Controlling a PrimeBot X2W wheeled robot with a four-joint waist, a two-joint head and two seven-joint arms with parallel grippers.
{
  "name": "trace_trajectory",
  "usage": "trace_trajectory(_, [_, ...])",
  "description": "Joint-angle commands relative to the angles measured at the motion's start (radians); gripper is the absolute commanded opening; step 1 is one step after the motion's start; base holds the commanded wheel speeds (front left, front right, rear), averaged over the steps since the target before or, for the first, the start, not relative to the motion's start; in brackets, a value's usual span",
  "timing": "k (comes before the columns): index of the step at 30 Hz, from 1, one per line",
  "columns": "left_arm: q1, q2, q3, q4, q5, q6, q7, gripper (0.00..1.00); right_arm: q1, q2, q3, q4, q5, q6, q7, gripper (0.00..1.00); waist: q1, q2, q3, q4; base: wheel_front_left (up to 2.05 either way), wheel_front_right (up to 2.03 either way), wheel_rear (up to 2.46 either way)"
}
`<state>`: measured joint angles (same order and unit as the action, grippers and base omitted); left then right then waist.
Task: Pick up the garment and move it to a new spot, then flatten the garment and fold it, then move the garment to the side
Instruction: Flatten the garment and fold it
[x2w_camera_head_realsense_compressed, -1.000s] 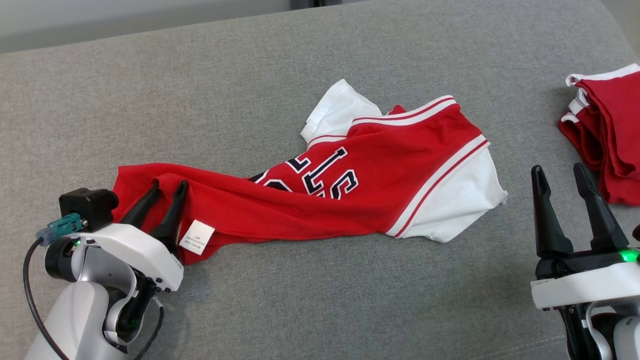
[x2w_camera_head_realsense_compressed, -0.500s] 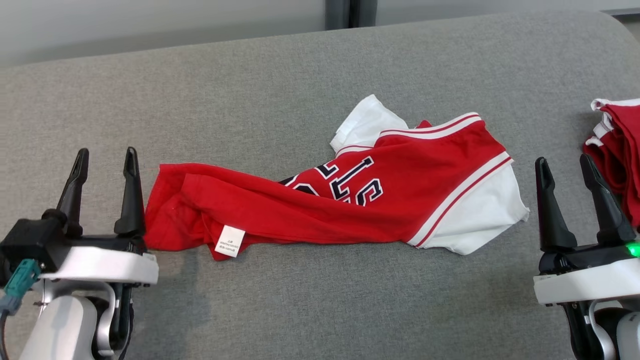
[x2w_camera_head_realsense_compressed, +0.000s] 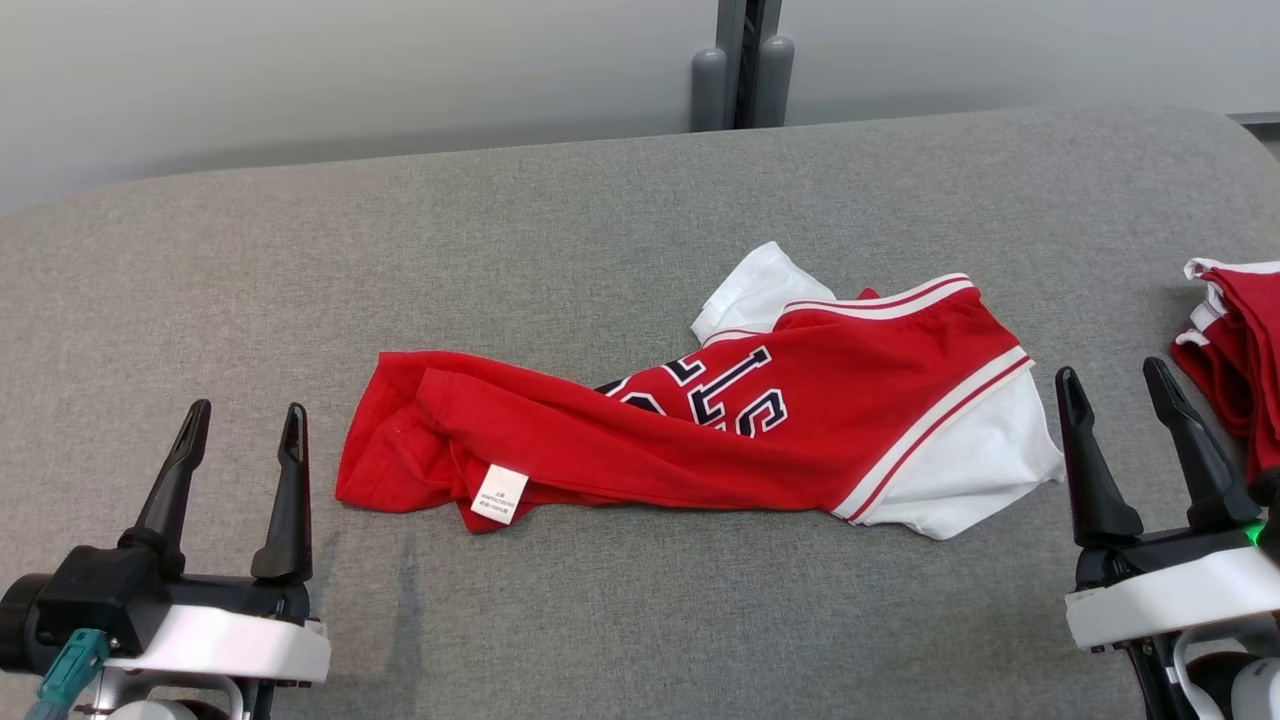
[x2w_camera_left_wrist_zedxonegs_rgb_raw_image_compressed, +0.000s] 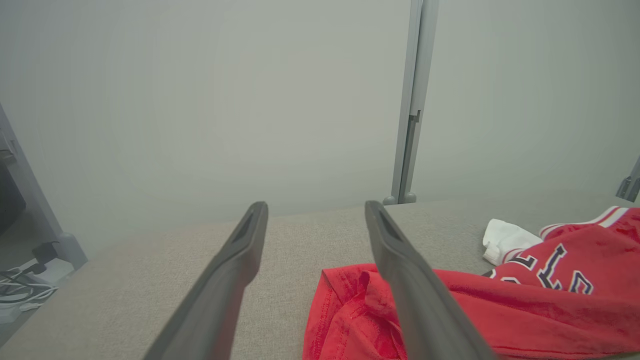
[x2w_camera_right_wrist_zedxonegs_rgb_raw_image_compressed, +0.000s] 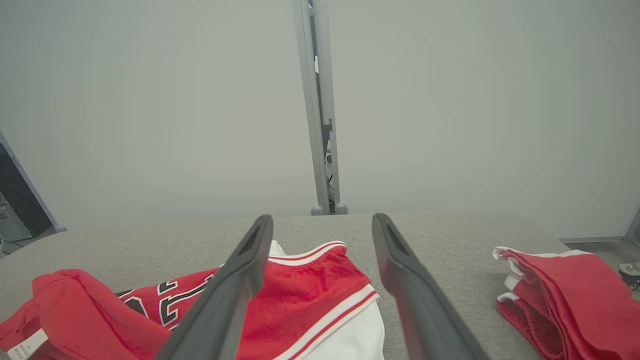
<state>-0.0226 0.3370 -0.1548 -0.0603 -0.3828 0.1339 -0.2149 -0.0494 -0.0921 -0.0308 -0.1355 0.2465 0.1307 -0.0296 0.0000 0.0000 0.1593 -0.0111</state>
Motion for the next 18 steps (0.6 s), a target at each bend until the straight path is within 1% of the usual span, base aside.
trace_trajectory(1, [0.009, 0.006, -0.002, -0.008, 0.000, 0.006, 0.004, 1.00, 0.008, -0.005, -0.002, 0.001, 0.004, 0.000, 0.003, 1.00, 0.0000, 0.0000, -0.006, 0.003, 0.00, 0.00, 0.00])
trace_trajectory(7, [0.009, 0.006, -0.013, -0.008, -0.010, -0.001, 0.015, 1.00, 0.016, -0.005, -0.002, -0.009, 0.008, 0.000, 0.010, 1.00, 0.0000, 0.0000, -0.009, 0.006, 0.00, 0.00, 0.00])
trace_trajectory(10, [0.000, 0.006, -0.017, -0.004, -0.024, -0.013, 0.022, 1.00, 0.013, -0.005, -0.001, -0.013, 0.010, 0.000, 0.013, 1.00, 0.0000, 0.0000, -0.004, 0.006, 0.00, 0.00, 0.00])
trace_trajectory(12, [-0.015, 0.010, -0.024, -0.002, -0.038, -0.032, 0.037, 1.00, 0.007, -0.006, 0.001, -0.015, 0.011, 0.000, 0.014, 1.00, 0.0000, 0.0000, 0.002, 0.004, 0.00, 0.00, 0.00])
trace_trajectory(14, [-0.033, 0.015, -0.043, 0.007, -0.056, -0.060, 0.070, 1.00, 0.002, -0.005, 0.001, -0.017, 0.014, 0.000, 0.012, 1.00, 0.0000, 0.0000, 0.012, 0.002, 0.00, 0.00, 0.00])
trace_trajectory(18, [-0.088, 0.028, -0.104, 0.060, -0.109, -0.133, 0.211, 1.00, -0.010, -0.003, 0.011, -0.013, 0.015, 0.000, 0.005, 1.00, 0.0000, 0.0000, 0.039, -0.014, 0.00, 0.00, 0.00])
